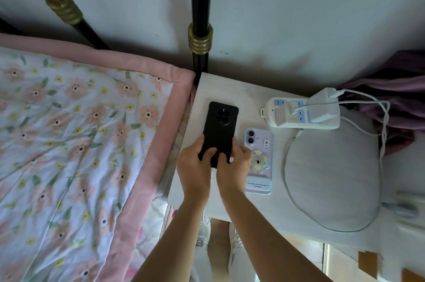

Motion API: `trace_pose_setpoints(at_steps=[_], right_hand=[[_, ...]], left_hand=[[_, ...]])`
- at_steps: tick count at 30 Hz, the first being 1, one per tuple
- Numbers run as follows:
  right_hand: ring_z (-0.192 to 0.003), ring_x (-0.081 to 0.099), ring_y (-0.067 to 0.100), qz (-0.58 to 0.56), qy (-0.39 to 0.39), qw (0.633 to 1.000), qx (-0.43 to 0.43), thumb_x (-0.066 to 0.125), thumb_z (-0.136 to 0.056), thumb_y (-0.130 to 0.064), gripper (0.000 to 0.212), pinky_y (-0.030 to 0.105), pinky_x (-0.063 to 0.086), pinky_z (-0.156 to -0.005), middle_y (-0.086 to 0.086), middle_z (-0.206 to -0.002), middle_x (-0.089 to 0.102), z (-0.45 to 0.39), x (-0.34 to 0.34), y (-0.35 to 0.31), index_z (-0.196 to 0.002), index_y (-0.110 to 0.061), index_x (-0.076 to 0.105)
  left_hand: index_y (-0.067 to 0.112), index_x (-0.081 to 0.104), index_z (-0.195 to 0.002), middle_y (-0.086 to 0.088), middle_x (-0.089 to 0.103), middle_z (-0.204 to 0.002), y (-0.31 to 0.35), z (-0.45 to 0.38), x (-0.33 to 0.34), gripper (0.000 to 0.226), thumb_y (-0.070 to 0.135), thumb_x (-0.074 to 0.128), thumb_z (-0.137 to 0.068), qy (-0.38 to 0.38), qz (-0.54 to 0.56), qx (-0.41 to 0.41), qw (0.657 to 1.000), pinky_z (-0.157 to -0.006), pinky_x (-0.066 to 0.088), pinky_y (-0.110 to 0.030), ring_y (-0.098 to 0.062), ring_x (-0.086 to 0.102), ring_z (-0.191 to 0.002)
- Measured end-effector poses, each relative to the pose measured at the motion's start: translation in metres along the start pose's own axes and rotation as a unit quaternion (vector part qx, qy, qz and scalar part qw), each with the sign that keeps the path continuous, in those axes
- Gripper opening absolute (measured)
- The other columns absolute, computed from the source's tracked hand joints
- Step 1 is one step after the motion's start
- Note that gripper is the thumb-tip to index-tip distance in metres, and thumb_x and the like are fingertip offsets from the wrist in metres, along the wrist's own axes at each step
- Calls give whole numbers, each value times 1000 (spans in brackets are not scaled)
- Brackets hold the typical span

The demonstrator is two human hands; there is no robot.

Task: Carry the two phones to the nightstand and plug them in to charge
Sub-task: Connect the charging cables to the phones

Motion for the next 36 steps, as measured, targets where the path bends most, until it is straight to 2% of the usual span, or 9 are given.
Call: trace_pose_setpoints(at_steps=[4,6,9,12,17,22,27,32,36], right_hand=[[-129,41,16,-25,-10,1000,-8,44,-90,0,56,33,41,-107,-4,-137,38,13,4,1,-142,-20,39],[-140,28,11,-19,-29,999,-25,40,-94,-5,54,33,28,-116,-7,-151,31,20,7,4,-145,-22,35],[-145,12,1,17,-62,996,-55,35,-100,-18,53,24,17,-118,-13,-158,15,23,8,9,-149,-28,19],[-143,5,-5,48,-107,990,-75,31,-101,-26,53,19,14,-116,-18,-158,7,22,7,8,-150,-31,11],[-99,60,-5,16,-1,996,-91,50,-94,-14,41,8,48,-82,-19,-115,59,10,-50,-3,-131,-31,46],[-82,66,23,-11,209,977,33,61,-84,-15,28,34,51,-68,-2,-93,68,-48,-140,10,-110,-24,56],[-79,62,21,90,174,976,91,68,-78,-40,17,32,50,-70,-4,-83,64,-91,-163,10,-84,-25,61],[-59,60,22,152,145,973,99,67,-76,-43,27,20,33,-48,3,-69,71,-111,-159,11,-68,-17,70],[-74,67,23,90,112,983,112,72,-72,-29,10,28,50,-62,3,-82,74,-111,-159,19,-75,-19,72]], left_hand=[[11,61,-124,-5,71,-87,-6,3,6,35,16,59,-89,5,-47,58,997,-72,50,-28,-24,63,-80],[10,56,-130,-8,68,-115,-14,4,13,40,24,50,-92,-22,-114,119,986,-94,41,-17,-25,61,-107],[19,38,-144,-3,29,-156,-43,2,31,53,43,25,-99,-132,-298,176,929,-119,13,-24,-20,19,-146],[28,17,-151,2,2,-162,-61,1,36,59,51,6,-98,-184,-372,182,891,-120,10,-34,-18,-5,-149],[20,42,-141,-7,37,-152,-16,10,19,55,46,33,-93,-57,-249,127,958,-110,31,-47,-29,33,-140],[19,48,-135,-5,48,-144,17,16,34,51,41,39,-91,-84,-208,164,961,-108,34,-49,-28,42,-132],[18,43,-138,-5,60,-131,29,27,60,58,36,61,-87,-144,-240,186,942,-104,40,-53,-28,49,-127],[16,46,-137,-4,62,-129,32,32,65,60,42,58,-84,-126,-272,182,936,-102,41,-53,-30,50,-126],[17,44,-137,-4,60,-132,33,34,66,62,38,65,-83,-123,-264,177,940,-104,39,-55,-31,48,-129]])
Point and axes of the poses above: each hand's wrist, its own z-axis away from the middle knuckle, its own x-axis out of the palm, y = z × x, the point moved 4 cm from there along -z, towards the middle knuckle
